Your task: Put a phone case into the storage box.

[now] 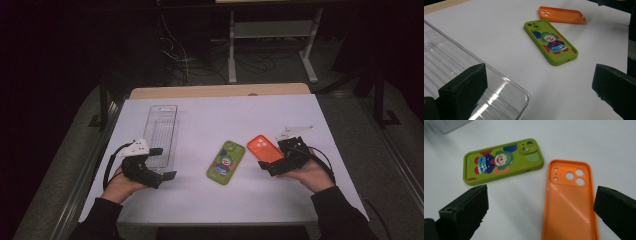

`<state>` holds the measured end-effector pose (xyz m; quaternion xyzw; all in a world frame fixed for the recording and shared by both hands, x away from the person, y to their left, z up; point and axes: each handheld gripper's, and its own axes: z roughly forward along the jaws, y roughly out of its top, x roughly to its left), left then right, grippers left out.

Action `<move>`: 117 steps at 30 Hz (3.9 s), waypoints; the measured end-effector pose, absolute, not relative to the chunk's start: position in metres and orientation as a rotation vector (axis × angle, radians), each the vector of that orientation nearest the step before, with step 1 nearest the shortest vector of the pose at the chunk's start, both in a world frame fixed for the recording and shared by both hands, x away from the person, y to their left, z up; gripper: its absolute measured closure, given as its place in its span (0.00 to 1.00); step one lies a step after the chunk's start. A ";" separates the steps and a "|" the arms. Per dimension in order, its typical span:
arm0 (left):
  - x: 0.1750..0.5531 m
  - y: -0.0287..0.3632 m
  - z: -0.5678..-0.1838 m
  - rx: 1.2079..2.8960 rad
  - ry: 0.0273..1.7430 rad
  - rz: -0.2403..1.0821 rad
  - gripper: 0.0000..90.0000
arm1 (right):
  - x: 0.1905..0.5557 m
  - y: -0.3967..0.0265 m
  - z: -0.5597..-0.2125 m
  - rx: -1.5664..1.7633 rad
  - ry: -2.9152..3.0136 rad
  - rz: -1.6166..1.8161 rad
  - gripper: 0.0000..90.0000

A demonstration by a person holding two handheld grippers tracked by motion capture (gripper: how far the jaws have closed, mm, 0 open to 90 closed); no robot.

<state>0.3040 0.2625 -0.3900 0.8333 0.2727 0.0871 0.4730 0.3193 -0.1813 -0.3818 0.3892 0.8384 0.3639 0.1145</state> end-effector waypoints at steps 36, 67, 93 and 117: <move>0.304 0.263 -0.392 2.040 0.676 0.217 0.00 | 0.362 -0.192 -0.374 1.297 2.326 0.928 0.00; 0.304 0.263 -0.392 2.028 0.684 0.213 0.00 | 0.364 -0.188 -0.412 1.335 2.464 0.725 0.00; 0.304 0.262 -0.392 2.032 0.680 0.213 0.00 | 0.373 -0.174 -0.439 1.301 2.537 0.647 0.03; 0.304 0.262 -0.392 2.037 0.682 0.215 0.00 | 0.370 -0.178 -0.441 1.285 2.551 0.688 0.17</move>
